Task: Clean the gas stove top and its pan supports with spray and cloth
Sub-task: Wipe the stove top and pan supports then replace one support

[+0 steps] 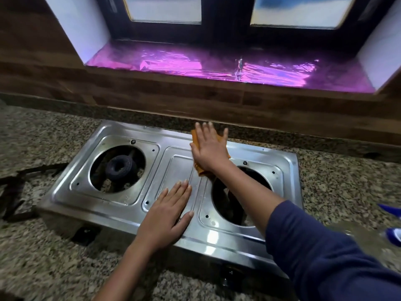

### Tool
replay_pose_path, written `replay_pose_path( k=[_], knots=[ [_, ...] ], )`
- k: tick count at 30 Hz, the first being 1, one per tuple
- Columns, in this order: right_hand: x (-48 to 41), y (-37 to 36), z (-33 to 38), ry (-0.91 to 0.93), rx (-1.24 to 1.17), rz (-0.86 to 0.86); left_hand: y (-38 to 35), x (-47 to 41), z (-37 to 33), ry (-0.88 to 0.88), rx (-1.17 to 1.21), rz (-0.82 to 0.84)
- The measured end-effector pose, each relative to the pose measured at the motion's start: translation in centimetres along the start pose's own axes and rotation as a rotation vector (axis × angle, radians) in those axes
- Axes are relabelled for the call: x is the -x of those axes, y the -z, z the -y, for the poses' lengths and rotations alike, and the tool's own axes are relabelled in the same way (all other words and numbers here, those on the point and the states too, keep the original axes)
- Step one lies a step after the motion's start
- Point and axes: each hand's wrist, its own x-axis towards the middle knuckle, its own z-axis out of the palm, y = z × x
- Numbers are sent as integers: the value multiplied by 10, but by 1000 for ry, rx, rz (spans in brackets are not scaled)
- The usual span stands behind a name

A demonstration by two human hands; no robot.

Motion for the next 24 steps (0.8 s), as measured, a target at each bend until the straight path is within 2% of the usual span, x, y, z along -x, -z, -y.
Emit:
replay_pose_path(
  k=[4,8,14,17,24],
  knots=[
    [20,13,-59,-248,-4,7,0,0,-1,12,15,10],
    [55,24,-116,-410,16,-36,2,0,0,16,31,26],
    [54,25,-106,-522,4,-36,1,0,1,6,-7,61],
    [33,21,-74,-413,32,5,1,1,2,-5,-7,69],
    [-7,3,1,66,86,48,13,11,23,-121,98,-37]
  ],
)
